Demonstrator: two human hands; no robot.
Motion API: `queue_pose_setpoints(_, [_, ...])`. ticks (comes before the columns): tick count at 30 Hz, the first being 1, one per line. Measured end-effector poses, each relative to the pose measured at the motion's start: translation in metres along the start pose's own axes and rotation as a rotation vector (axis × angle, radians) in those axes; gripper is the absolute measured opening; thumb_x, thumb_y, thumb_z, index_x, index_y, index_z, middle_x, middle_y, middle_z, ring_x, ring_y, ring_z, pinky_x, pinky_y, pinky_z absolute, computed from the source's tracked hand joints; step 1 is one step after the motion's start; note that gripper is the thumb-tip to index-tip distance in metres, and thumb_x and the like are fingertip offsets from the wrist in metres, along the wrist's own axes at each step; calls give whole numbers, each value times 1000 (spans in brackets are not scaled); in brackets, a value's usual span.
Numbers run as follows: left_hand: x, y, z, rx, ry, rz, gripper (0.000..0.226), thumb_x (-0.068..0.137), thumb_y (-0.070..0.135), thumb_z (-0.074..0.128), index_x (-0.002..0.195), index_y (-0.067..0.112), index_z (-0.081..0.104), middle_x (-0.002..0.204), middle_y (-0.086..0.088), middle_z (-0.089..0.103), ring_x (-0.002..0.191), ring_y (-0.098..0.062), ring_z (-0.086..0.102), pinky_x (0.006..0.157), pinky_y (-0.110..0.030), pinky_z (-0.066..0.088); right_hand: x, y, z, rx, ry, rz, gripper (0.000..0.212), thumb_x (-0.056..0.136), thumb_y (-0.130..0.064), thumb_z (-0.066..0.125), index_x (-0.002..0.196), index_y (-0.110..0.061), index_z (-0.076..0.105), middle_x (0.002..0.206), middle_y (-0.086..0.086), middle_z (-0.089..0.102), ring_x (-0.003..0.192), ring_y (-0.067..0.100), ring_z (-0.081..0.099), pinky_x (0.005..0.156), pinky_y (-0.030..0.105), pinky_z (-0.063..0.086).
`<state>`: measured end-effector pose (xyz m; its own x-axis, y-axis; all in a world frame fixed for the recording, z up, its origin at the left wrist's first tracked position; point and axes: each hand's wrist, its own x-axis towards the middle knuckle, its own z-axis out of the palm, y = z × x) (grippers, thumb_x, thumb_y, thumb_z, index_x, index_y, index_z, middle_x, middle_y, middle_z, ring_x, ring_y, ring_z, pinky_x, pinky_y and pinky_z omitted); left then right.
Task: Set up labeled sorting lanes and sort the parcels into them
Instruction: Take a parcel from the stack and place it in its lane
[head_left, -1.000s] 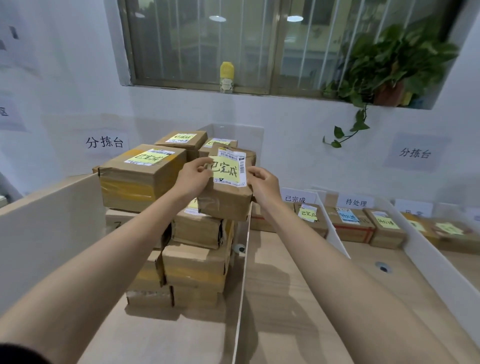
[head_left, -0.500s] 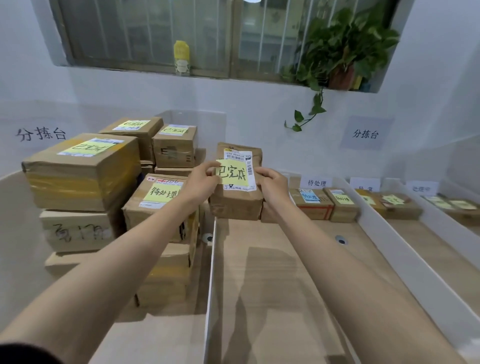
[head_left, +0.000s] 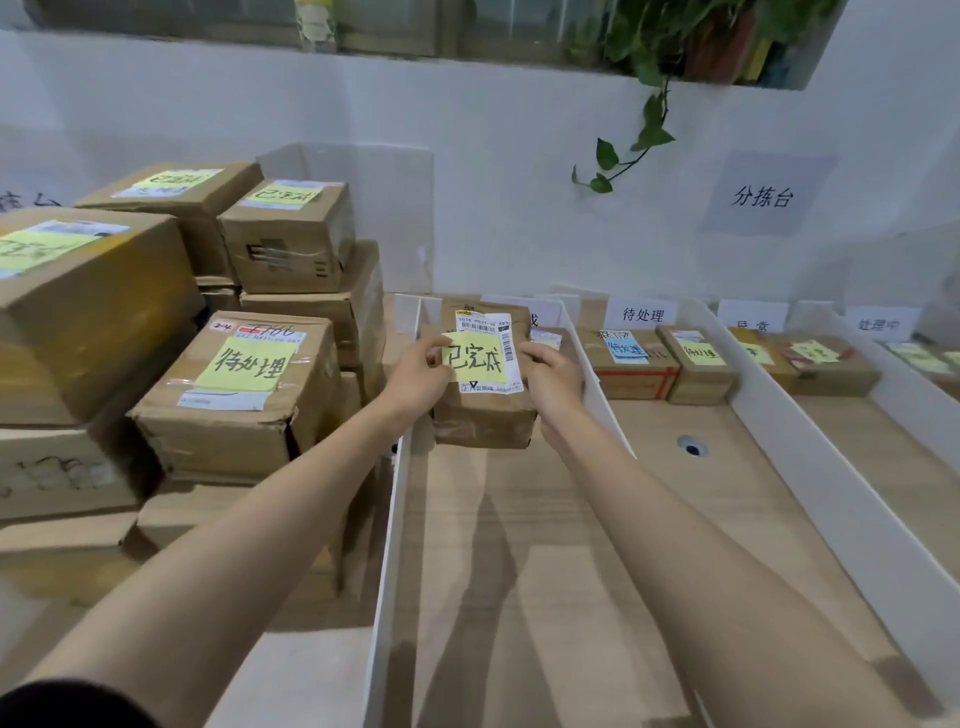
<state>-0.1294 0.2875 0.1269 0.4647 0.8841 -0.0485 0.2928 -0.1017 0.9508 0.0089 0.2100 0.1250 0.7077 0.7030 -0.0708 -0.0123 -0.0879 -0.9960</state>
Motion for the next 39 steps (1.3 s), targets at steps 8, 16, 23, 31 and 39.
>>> queue_pose_setpoints(8, [42,-48,24,24,-5,-119,45,90,-5,44,127,20,47,121,-5,56,96,-18,62,85,-48,55,44,52,5,-112,-87,123,43,86,4,48,123,-11,63,124,3,63,114,21,58,97,42,50])
queue_pose_setpoints(16, [68,-96,35,15,-8,-223,45,90,-5,47,125,22,45,128,-4,57,99,-18,64,81,-48,56,69,96,24,-170,-143,244,36,80,-12,58,113,-23,66,121,-4,64,115,17,58,98,42,50])
queue_pose_setpoints(23, [80,-130,46,23,-6,-345,52,91,-9,42,135,18,38,116,-3,57,100,-19,64,84,-44,56,74,123,34,-159,-241,273,42,86,10,48,123,-8,59,116,5,59,94,12,55,76,23,52])
queue_pose_setpoints(31, [89,-159,52,43,8,-378,51,92,-8,44,134,19,38,128,-5,56,108,-21,62,75,-35,57,89,163,50,-197,-230,314,43,82,3,51,121,-13,62,125,6,62,112,22,58,93,41,53])
queue_pose_setpoints(39, [87,-158,56,255,66,-204,49,89,-3,53,134,13,43,130,-7,51,117,-22,53,93,-38,52,86,162,54,-325,-293,198,48,87,5,43,127,-17,58,124,-6,59,111,13,55,76,15,47])
